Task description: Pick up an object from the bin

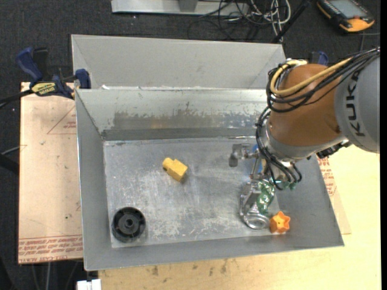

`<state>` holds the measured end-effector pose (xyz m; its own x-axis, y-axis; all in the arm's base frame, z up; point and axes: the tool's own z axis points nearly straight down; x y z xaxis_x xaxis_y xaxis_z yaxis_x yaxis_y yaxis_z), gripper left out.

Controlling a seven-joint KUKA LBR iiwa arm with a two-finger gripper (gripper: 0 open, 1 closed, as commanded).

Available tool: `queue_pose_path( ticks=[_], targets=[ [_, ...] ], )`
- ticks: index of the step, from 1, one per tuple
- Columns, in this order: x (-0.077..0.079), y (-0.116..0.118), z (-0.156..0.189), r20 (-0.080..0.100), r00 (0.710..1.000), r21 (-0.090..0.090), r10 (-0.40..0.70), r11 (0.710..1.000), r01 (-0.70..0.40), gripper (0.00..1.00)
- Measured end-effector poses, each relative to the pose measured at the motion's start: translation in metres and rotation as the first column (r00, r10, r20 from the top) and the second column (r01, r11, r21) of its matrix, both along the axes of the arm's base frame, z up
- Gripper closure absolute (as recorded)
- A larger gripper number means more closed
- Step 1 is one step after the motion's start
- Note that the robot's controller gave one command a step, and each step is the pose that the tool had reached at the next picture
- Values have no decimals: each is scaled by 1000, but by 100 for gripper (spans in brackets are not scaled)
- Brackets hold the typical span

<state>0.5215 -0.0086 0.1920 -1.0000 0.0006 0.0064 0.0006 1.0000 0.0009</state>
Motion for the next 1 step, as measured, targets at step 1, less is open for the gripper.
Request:
queue_pose_path(
  ticks=[1],
  targets=[
    [1,0,2,4,1000,0,0,1000,0,0]
  ],
)
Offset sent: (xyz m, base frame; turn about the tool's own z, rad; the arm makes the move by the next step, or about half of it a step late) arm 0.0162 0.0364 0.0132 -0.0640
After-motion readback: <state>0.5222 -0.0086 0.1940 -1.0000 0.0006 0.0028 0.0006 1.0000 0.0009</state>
